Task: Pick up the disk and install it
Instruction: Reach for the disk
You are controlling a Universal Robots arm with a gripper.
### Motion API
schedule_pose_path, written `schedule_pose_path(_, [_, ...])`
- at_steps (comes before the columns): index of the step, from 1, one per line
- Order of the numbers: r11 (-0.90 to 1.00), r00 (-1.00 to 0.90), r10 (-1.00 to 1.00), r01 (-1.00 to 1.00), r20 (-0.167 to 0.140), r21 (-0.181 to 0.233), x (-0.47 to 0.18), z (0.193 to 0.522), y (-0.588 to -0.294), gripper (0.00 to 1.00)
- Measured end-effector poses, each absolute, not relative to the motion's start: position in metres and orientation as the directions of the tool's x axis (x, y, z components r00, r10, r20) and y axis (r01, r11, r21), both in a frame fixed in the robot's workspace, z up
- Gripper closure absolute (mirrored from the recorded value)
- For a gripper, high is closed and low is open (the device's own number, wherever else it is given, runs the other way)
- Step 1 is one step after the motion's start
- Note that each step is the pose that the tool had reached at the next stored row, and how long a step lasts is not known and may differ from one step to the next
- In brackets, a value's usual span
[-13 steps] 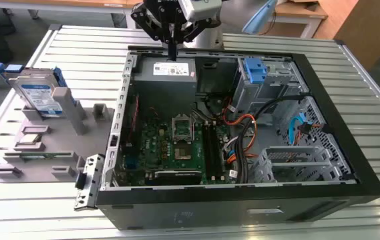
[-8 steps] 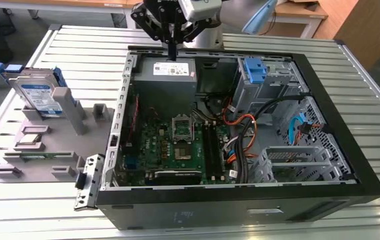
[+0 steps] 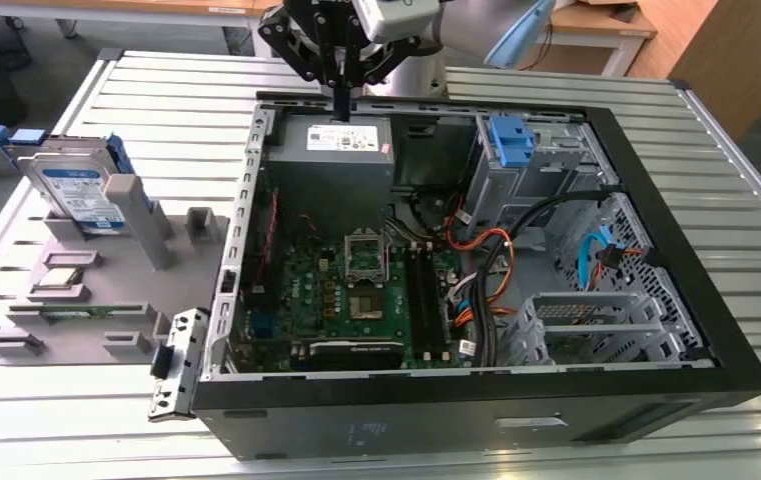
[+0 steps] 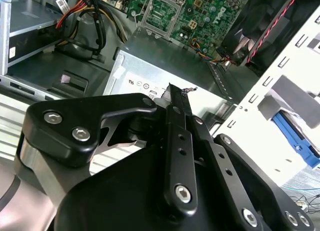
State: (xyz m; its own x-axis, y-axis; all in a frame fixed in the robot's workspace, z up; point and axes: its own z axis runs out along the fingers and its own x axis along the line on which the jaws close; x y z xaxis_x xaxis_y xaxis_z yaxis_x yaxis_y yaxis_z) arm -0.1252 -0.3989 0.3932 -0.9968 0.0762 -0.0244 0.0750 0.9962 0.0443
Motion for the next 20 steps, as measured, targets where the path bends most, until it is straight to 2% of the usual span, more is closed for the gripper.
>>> schedule_pose_path(20, [0.996,-0.997,0.076,0.075,-0.025,0.044,-0.1346,0.3929,-0.3989,0.9])
